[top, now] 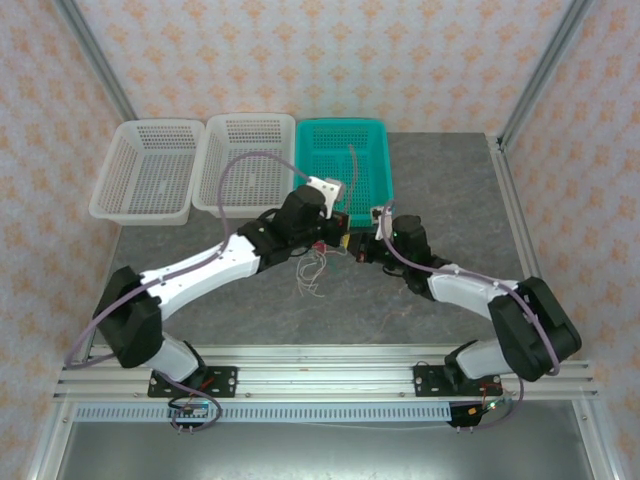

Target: Untangle the cables

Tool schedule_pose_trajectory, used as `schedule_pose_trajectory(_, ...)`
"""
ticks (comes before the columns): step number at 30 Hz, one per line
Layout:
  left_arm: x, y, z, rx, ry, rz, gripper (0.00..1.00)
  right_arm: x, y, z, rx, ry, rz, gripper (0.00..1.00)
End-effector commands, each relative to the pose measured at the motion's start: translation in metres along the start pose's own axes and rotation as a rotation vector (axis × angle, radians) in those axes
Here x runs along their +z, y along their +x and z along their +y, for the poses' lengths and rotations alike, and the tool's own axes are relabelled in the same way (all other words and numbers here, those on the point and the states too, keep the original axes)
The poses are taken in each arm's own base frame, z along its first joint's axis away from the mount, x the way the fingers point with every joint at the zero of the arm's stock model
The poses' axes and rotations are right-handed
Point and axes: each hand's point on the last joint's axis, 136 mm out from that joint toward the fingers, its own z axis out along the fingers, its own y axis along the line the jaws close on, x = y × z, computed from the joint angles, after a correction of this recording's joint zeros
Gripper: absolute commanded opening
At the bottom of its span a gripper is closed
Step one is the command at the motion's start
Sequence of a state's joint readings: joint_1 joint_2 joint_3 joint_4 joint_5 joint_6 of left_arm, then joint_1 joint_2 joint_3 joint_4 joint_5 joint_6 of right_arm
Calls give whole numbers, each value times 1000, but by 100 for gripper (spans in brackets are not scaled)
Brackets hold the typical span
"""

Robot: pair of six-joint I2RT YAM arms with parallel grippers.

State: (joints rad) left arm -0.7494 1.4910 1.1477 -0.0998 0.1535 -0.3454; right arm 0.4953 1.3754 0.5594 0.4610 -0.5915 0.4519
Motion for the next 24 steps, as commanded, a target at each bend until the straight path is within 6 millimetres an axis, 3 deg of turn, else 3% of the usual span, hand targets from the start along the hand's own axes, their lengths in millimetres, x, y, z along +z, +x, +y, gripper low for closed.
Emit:
schedule_pose_trajectory(1,-36,-23,24,-65,-78,-126,0,-20,-4,-66,151,325,-79,0)
schedule_pose_trajectory(4,-62,-18,54,-108,-161,-167,0,-53,1,-120,298,576,-157,0)
schedule_pose_trajectory(6,-77,-12,73,-129,-219,-185,0,-71,5,-139,348,666,-202,0)
schedule_pose_trajectory(14,-114,14,132,-198,-401,-211,0,-133,10,-183,483,905,-331,0)
schedule_pose_trajectory(16,-116,21,142,-230,-414,-210,0,-141,7,-186,507,897,-363,0)
schedule_pose_trajectory(18,-110,23,137,-229,-374,-198,0,-137,3,-180,476,862,-350,0)
schedule_pose_trajectory(24,-79,21,103,-236,-161,-174,0,-79,-3,-121,254,580,-185,0)
